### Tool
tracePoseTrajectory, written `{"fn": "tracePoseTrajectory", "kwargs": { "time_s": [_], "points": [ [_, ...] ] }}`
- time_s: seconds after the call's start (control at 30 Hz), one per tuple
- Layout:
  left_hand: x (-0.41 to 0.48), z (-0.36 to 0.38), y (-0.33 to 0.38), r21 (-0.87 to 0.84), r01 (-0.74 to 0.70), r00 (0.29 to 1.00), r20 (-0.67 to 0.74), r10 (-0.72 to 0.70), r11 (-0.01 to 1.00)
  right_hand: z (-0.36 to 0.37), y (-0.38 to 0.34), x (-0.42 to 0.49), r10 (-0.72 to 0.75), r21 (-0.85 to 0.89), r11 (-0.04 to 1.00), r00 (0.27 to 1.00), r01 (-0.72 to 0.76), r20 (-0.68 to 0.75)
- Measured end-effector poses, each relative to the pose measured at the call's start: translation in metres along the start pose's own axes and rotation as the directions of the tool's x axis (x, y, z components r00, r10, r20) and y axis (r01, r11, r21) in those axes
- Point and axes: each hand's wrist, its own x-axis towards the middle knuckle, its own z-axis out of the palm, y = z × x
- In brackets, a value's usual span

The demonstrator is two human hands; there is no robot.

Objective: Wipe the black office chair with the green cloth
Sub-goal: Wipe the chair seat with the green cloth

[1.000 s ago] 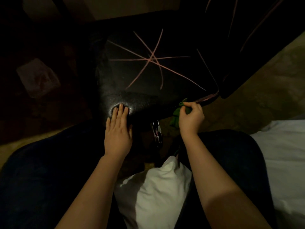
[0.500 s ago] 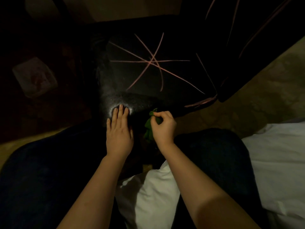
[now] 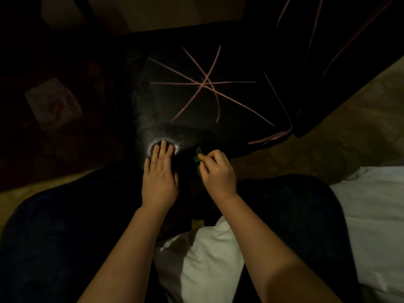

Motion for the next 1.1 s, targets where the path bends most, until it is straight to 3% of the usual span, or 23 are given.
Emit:
{"fn": "tracePoseTrajectory", "kwargs": {
  "time_s": [0.2, 0.47, 0.83, 1.1],
  "points": [
    [-0.001, 0.001, -0.001, -0.012, -0.003, 1.000, -0.003, 0.003, 1.000, -0.019, 0.034, 0.010, 0.191, -0.055, 0.979, 0.979, -0.195, -0.066],
    [0.000, -0.001, -0.002, -0.035, -0.007, 1.000, 0.001, 0.007, 0.999, -0.042, 0.072, 0.019, 0.443, -0.059, 0.889, 0.886, -0.453, -0.138],
    [0.009, -0.009, -0.017, 0.015, 0.005, 1.000, 0.002, -0.005, 1.000, -0.035, 0.057, 0.017, 0.479, 0.002, 0.876, 0.869, -0.483, -0.121],
    [0.015, -0.014, -0.018, -0.025, 0.074, 0.997, -0.013, -0.074, 0.997, -0.008, 0.014, 0.015, 0.483, 0.130, 0.869, 0.876, -0.477, -0.012]
  ]
}}
